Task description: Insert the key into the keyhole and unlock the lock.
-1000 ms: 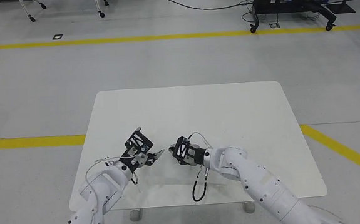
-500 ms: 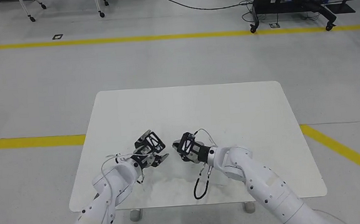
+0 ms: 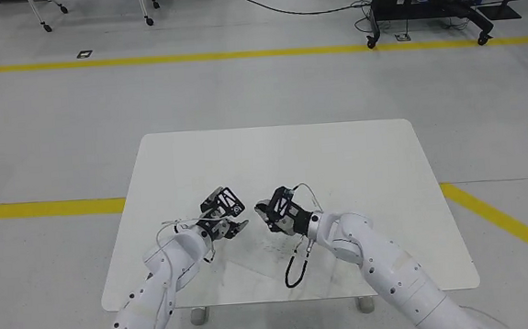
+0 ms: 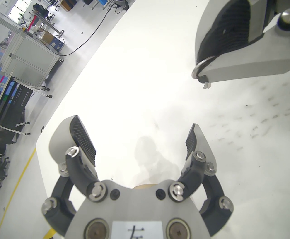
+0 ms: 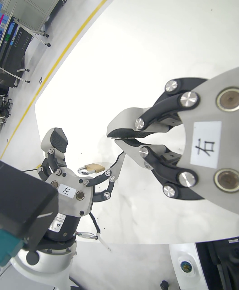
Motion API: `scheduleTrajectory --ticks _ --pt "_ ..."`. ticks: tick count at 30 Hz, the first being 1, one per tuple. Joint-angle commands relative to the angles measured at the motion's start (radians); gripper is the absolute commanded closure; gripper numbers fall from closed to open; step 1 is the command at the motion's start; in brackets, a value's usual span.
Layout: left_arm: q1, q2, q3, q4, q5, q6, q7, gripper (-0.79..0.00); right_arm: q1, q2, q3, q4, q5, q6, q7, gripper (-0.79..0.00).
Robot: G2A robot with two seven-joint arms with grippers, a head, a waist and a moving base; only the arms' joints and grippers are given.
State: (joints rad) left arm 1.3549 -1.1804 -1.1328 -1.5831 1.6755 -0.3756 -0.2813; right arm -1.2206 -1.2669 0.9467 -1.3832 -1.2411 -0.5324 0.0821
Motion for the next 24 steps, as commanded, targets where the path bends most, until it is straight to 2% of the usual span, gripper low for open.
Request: scheduleTrajectory --ticks 1,5,8,19,22,24 --pt "0.002 0.0 -0.014 -0.007 -0.035 -0.004 0.029 -0.785 -0.005 0.003 0.01 -0.005 0.009 -0.012 -0.015 0.0" --pt "0.026 0.01 -0.111 -0.035 -0.186 -0.04 0.124 -0.785 -0.024 0.01 0.033 -0.027 0.021 -0.045 -0.047 0.0" --pt "0.043 0.015 -0.202 -0.036 -0.323 -0.026 0.143 -0.785 -0.039 0.016 0.047 -0.045 0.023 -0.067 -0.059 0.0" --pt "0.043 0.015 -0.202 -0.036 -0.323 -0.026 0.143 -0.785 -0.046 0.015 0.04 -0.049 0.038 -0.071 -0.058 0.0" --pt "0.064 0.009 -0.204 -0.057 -0.618 -0.164 0.207 -0.785 -0.042 0.013 0.046 -0.043 0.126 -0.113 -0.059 0.0" --pt "0.06 0.013 -0.235 -0.043 -0.679 -0.19 0.178 -0.785 -0.04 0.013 0.053 -0.038 0.189 -0.154 -0.064 0.0"
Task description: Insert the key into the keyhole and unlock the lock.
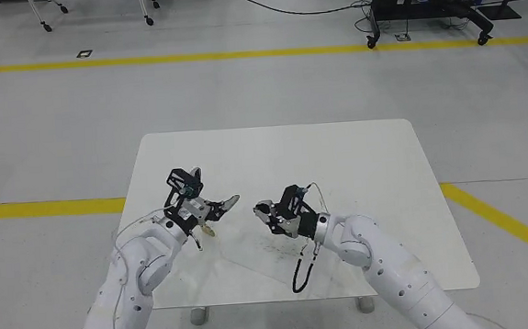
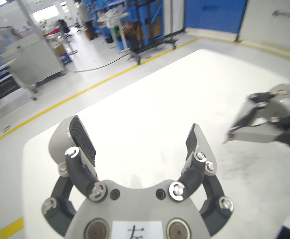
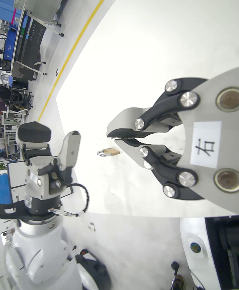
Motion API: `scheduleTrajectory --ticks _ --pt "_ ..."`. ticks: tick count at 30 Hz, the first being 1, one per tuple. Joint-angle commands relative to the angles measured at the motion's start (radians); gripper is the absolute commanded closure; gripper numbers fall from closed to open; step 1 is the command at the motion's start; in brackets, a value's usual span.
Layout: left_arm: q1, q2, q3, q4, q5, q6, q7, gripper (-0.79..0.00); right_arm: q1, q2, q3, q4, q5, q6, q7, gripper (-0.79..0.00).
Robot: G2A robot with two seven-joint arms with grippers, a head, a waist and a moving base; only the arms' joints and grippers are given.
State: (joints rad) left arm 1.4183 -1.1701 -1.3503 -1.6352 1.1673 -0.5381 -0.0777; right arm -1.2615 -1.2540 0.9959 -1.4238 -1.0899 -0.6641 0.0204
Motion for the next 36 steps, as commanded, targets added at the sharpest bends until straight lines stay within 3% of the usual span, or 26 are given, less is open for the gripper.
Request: scheduleTrajectory --ticks 1,4,8,11,14,18,26,33,34,35,36 --pt "-0.006 0.005 -0.029 0.012 -0.175 -0.022 -0.042 -0.785 0.003 0.001 0.008 0.007 0.066 -0.043 0.0 0.0" --pt "0.001 0.004 -0.037 0.003 -0.266 -0.049 -0.038 -0.785 0.008 0.0 0.016 0.023 0.183 -0.115 -0.004 0.0" --pt "0.01 0.003 -0.027 0.037 -0.664 -0.196 -0.093 -0.785 0.025 -0.002 0.011 0.062 0.353 -0.22 0.003 0.0" --pt "-0.035 0.013 -0.002 0.106 -1.027 -0.162 -0.351 -0.785 0.046 -0.004 0.001 0.09 0.449 -0.265 0.033 0.0" --pt "-0.075 0.022 0.002 0.127 -1.281 -0.146 -0.554 -0.785 0.066 -0.005 -0.006 0.114 0.523 -0.294 0.065 0.0" --pt "-0.077 0.023 0.001 0.129 -1.304 -0.148 -0.571 -0.785 0.071 -0.005 0.017 0.118 0.55 -0.244 0.04 0.0" --pt "-0.068 0.023 0.022 0.102 -1.335 -0.147 -0.594 -0.785 0.066 -0.006 0.013 0.113 0.558 -0.242 0.04 0.0" --pt "-0.076 0.035 0.025 0.106 -1.494 -0.181 -0.764 -0.785 0.077 -0.01 -0.026 0.141 0.802 -0.313 0.121 0.0" --pt "-0.078 0.036 0.023 0.11 -1.497 -0.181 -0.775 -0.686 0.086 -0.01 -0.034 0.149 0.845 -0.32 0.144 0.0" --pt "-0.08 0.037 0.022 0.114 -1.499 -0.182 -0.78 -0.419 0.096 -0.01 -0.041 0.157 0.886 -0.329 0.168 0.0" --pt "-0.081 0.038 0.024 0.115 -1.501 -0.18 -0.787 -0.351 0.105 -0.01 -0.045 0.165 0.92 -0.332 0.192 0.0"
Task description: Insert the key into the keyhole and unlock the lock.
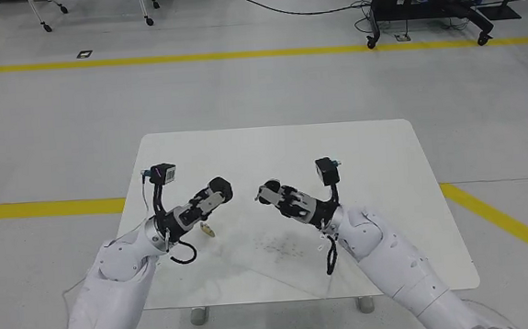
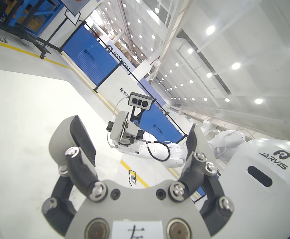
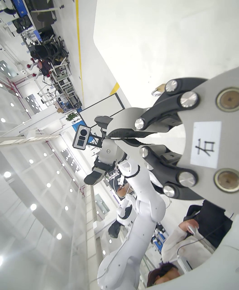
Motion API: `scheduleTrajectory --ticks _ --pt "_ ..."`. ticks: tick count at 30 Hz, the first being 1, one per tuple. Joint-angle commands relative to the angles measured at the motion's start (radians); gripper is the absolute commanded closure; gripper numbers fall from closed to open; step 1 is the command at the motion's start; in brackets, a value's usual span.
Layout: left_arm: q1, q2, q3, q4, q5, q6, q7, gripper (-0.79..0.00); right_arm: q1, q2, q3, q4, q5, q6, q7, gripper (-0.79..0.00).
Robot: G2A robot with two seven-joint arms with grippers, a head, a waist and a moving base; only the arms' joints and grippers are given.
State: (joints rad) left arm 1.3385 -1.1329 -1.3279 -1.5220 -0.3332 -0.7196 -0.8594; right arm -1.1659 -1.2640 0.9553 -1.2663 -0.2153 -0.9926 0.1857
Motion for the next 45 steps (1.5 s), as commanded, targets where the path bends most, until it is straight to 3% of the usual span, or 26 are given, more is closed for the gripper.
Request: scheduleTrajectory --ticks 1,3,8,12,20,22,23,30,33,45 --pt "-0.003 0.002 0.003 0.002 -0.003 0.0 -0.015 -0.305 0.018 0.001 -0.008 0.015 0.072 -0.003 0.049 0.0" --pt "-0.008 0.004 0.011 -0.001 0.003 -0.007 -0.047 -0.265 0.032 0.002 -0.015 0.026 0.109 0.012 0.087 0.0" --pt "-0.013 0.009 0.026 0.001 0.02 -0.018 -0.1 -0.289 0.052 -0.001 -0.035 0.043 0.171 0.025 0.141 0.0" --pt "-0.02 0.012 0.027 0.01 0.063 -0.012 -0.09 -0.308 0.063 -0.005 -0.044 0.06 0.207 0.018 0.159 0.0" --pt "-0.026 0.013 0.049 0.008 0.142 0.002 -0.052 -0.268 0.084 -0.015 -0.079 0.088 0.265 0.001 0.208 0.0" --pt "-0.027 0.014 0.053 0.009 0.156 0.002 -0.045 -0.148 0.09 -0.019 -0.092 0.096 0.271 0.002 0.214 0.0" --pt "-0.028 0.014 0.055 0.009 0.16 0.003 -0.041 -0.123 0.093 -0.022 -0.097 0.1 0.272 0.001 0.215 0.0" --pt "-0.029 0.018 0.059 0.01 0.164 0.003 -0.022 -0.089 0.114 -0.033 -0.116 0.129 0.272 -0.01 0.218 0.0" --pt "-0.03 0.019 0.062 0.011 0.176 0.007 -0.018 0.0 0.117 -0.036 -0.117 0.134 0.261 -0.014 0.214 0.0" --pt "-0.028 0.026 0.049 0.014 0.172 0.003 0.038 0.0 0.11 -0.039 -0.104 0.145 0.25 -0.02 0.203 0.0"
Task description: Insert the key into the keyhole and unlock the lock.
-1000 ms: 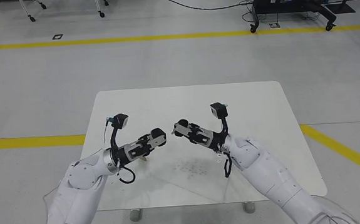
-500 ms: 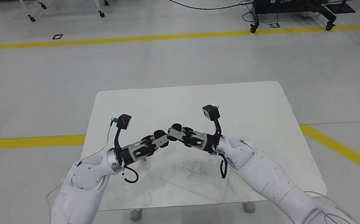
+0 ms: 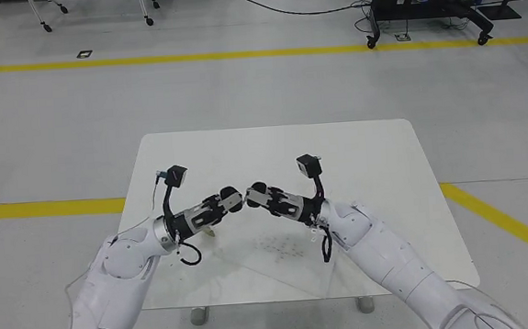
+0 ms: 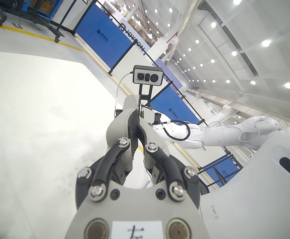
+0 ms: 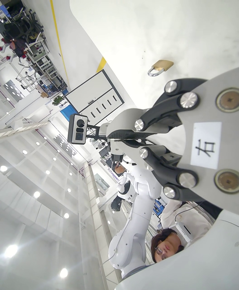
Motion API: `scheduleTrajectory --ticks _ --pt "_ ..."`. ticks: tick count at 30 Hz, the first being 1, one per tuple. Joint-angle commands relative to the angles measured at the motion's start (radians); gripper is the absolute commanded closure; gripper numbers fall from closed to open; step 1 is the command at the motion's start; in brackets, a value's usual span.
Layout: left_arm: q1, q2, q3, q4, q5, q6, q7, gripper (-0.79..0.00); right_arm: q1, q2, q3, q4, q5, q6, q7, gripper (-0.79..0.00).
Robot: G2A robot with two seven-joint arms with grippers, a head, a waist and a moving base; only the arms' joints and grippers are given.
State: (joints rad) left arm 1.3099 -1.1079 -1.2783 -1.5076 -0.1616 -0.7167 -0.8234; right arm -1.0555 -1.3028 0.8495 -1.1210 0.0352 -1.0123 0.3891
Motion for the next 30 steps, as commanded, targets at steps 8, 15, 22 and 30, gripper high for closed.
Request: scheduleTrajectory --ticks 8,15,22,30 --pt "0.001 0.004 0.002 -0.001 0.003 0.002 0.01 0.0 -0.008 0.002 0.016 -0.006 0.003 0.0 0.003 0.0" --pt "-0.003 0.008 0.014 -0.002 -0.011 0.005 -0.017 -0.57 -0.011 0.002 0.022 -0.008 0.005 0.0 0.007 0.0" --pt "-0.007 0.012 0.024 -0.001 -0.018 0.007 -0.037 -0.329 -0.009 0.0 0.02 -0.006 0.007 0.0 0.015 0.0" --pt "-0.011 0.015 0.036 -0.001 -0.004 0.009 -0.036 -0.259 -0.003 -0.007 0.01 0.001 0.001 0.0 0.017 0.0"
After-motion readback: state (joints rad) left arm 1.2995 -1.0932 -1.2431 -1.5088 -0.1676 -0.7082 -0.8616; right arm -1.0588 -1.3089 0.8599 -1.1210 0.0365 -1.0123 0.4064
